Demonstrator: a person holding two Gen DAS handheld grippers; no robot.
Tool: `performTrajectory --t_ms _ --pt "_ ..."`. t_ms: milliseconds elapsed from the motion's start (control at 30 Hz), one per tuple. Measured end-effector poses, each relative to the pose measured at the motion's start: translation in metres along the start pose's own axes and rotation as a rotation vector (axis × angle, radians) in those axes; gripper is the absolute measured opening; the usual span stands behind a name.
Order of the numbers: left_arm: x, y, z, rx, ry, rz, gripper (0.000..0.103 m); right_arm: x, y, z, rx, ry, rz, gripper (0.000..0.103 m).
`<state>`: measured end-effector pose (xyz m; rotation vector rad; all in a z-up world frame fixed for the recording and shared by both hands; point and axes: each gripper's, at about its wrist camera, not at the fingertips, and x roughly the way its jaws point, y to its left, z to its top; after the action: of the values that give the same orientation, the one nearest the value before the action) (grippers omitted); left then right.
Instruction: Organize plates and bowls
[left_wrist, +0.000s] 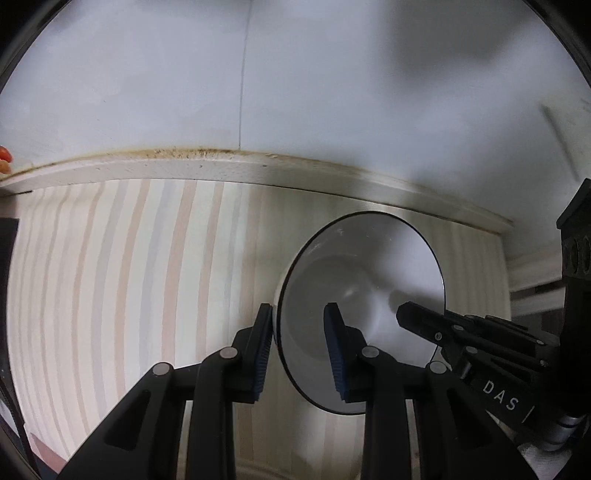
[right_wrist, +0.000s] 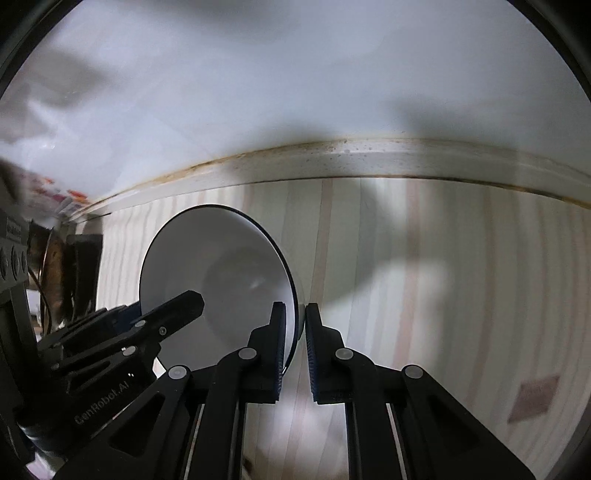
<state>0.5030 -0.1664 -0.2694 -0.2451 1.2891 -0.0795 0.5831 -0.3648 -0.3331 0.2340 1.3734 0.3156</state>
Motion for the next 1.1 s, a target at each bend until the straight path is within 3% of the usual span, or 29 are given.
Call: performTrajectory --t_ms 300,533,833,1100 --pt "-0.065 -0.050 -0.058 0.087 -0.062 -0.006 0.026 -0.079 0.015 -0.084 -0.006 -0.071 0.018 0.012" --pt "-0.080 -0.070 -0.106 0.160 -0.052 -0.014 0.026 -0.127 0.012 -0.156 0.017 -0.112 0.022 0.012" --pt "-0.072 -0.099 -0.156 0.219 0.042 -0.072 0.026 -0.147 -0.021 -0.240 0.090 -0.087 0.002 0.012" --pt "-0.031 -0.118 -0.174 0.251 0.163 -0.080 0.026 -0.130 -0.058 -0.272 0.159 -0.041 -0.036 0.013"
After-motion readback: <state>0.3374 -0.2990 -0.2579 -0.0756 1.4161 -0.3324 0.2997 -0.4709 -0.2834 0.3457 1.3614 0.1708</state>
